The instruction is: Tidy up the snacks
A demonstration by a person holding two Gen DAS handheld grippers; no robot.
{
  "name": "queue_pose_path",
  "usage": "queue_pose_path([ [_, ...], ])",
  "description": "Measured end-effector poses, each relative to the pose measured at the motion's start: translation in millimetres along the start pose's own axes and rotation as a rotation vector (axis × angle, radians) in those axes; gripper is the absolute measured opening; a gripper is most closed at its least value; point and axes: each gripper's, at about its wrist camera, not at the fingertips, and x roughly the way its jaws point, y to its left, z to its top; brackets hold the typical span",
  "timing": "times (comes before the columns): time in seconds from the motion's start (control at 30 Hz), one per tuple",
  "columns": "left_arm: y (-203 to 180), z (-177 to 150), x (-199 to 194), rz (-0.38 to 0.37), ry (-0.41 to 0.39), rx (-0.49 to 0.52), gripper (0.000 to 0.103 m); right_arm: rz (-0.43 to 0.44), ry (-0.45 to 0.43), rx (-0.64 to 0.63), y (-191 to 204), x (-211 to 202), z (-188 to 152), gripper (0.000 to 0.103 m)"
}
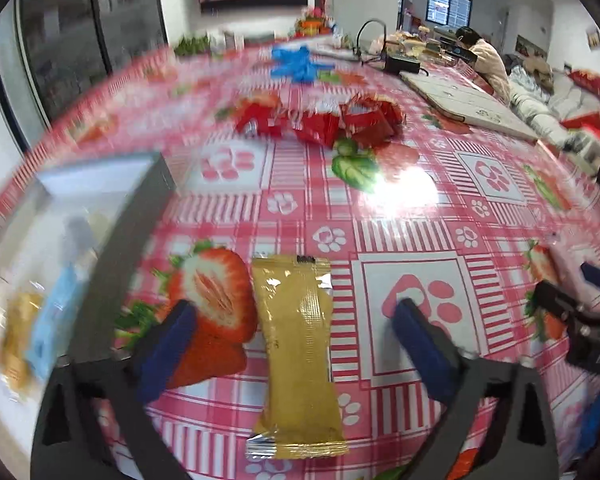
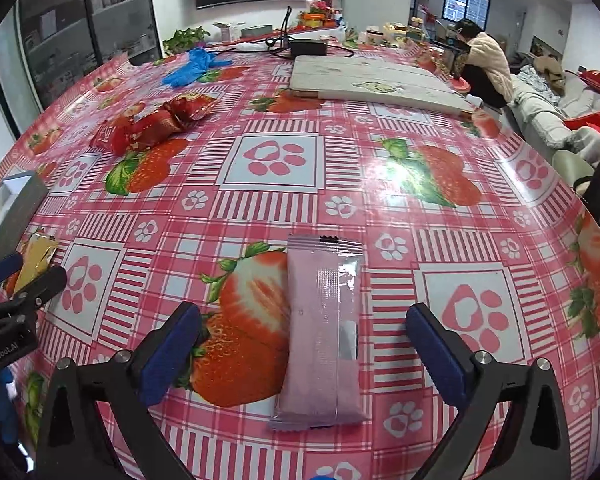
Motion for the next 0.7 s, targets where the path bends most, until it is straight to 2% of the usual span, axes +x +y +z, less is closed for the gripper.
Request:
queue_pose_path([
  [0.7, -1.0, -2.7, -0.2, 0.006, -0.004, 0.003, 0.103, 0.001, -0.007, -0.004, 1.1, 0.5, -0.9, 0.103],
])
